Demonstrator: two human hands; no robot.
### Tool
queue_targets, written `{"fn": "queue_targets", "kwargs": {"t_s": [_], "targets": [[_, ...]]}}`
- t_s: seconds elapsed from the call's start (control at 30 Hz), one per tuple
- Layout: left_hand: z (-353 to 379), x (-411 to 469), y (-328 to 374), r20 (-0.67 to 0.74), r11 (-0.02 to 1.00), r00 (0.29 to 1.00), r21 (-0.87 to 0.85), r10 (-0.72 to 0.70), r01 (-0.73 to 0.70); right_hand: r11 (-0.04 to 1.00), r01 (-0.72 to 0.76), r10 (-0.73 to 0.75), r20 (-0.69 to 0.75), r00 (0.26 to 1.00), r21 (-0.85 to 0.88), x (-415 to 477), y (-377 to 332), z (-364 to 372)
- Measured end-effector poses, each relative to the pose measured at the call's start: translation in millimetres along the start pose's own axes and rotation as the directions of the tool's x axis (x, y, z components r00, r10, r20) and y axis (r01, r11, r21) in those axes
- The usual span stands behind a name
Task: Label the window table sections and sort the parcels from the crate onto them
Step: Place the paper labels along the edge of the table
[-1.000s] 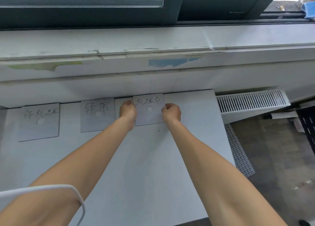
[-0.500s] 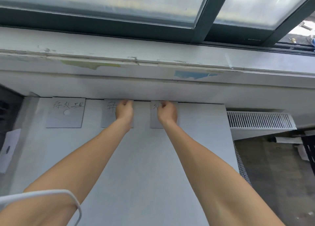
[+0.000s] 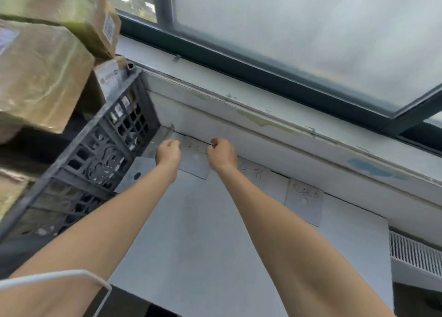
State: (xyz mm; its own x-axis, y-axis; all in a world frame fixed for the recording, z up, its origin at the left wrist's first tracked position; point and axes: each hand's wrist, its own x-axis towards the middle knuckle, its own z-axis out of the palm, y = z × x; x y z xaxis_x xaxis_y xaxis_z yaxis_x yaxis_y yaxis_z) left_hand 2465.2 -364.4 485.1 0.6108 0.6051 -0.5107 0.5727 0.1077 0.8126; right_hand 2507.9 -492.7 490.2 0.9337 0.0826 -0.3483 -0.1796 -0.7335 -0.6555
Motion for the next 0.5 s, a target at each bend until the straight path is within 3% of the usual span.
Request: {"fn": "queue_targets", "kwargs": {"t_s": [0.17, 0.33, 0.5], "targets": [[-64.9, 18.7, -18.6, -0.111, 1.000, 0.994, -0.001, -0.007, 0.007, 0.991, 0.094, -0.085, 0.093, 0.992, -0.094, -8.2, -54.4, 64.7], [-111.0, 32.0, -44.9, -0.177, 0.995, 0.979, -0.027, -0.101, 0.097, 0.965, 0.193, -0.157, 0.198, 0.968, -0.177, -15.1, -91.4, 119.7], [-132.7, 38.9, -75.4, -0.138, 0.969, 0.961, 0.023, -0.241, 0.246, 0.891, 0.286, -0.179, 0.306, 0.935, -0.352, -14.8, -107.7, 158.1]]}}
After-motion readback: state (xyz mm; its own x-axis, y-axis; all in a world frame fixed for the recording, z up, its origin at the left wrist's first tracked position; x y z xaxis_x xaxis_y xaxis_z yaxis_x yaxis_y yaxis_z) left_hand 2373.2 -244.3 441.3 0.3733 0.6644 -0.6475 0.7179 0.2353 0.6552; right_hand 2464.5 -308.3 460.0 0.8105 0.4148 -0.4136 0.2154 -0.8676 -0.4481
